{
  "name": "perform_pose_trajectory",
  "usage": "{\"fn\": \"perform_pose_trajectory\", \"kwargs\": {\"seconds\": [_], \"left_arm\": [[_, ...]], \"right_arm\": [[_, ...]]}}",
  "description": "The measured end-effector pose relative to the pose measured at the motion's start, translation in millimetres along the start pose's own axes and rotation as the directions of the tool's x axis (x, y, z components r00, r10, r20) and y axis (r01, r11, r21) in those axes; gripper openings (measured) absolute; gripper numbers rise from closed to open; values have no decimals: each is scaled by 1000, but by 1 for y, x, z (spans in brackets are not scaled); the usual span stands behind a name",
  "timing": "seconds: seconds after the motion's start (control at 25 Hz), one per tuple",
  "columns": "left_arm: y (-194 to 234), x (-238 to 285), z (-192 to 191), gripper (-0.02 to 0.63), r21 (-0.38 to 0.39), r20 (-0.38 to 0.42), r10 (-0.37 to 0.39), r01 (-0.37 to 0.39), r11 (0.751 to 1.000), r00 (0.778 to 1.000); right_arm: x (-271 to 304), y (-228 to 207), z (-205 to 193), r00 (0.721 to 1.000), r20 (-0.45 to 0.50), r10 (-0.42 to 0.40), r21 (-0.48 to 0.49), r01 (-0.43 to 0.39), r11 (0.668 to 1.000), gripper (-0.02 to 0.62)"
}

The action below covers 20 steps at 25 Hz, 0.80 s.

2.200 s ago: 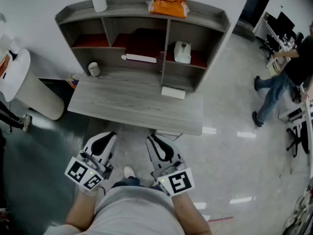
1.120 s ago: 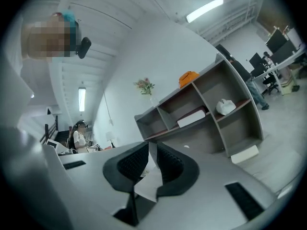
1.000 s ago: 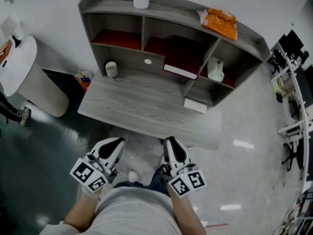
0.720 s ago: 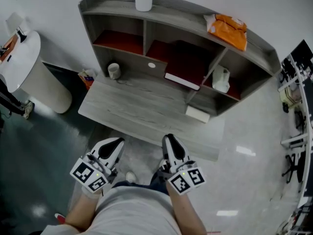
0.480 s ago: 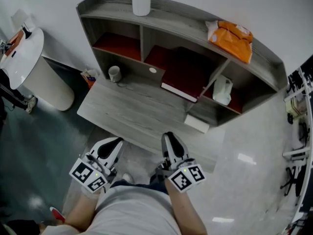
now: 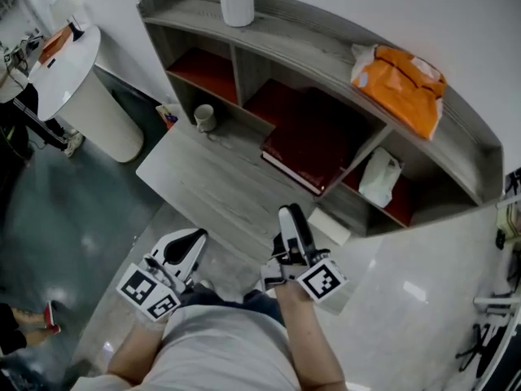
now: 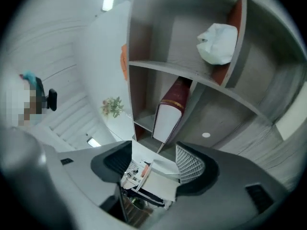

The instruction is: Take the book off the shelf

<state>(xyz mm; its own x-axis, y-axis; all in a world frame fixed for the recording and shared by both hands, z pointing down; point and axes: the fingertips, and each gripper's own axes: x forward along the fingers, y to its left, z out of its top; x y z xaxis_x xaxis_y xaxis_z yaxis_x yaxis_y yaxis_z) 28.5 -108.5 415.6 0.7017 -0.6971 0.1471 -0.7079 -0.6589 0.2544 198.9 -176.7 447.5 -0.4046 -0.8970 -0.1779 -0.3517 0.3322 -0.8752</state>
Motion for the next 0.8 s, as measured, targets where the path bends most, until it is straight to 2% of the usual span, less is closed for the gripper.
{"fn": "perform_pose_trajectory", "kwargs": {"seconds": [0.24,0.44,0.8], "left_arm": [[-3,-1,-3,17,8,-23,69,-69,998,997],[2,-6,3,17,20,-10,82,-82,996,997],[21,-14,7,17,21,-11,95,-95,995,995]], "right_arm": [[26,-18,17,999,37,12,173,-18,985,316],[47,-26,28,998,65,-16,210,2,978,328],[72,-42,43,987,144,-73,327,22,945,328]]}}
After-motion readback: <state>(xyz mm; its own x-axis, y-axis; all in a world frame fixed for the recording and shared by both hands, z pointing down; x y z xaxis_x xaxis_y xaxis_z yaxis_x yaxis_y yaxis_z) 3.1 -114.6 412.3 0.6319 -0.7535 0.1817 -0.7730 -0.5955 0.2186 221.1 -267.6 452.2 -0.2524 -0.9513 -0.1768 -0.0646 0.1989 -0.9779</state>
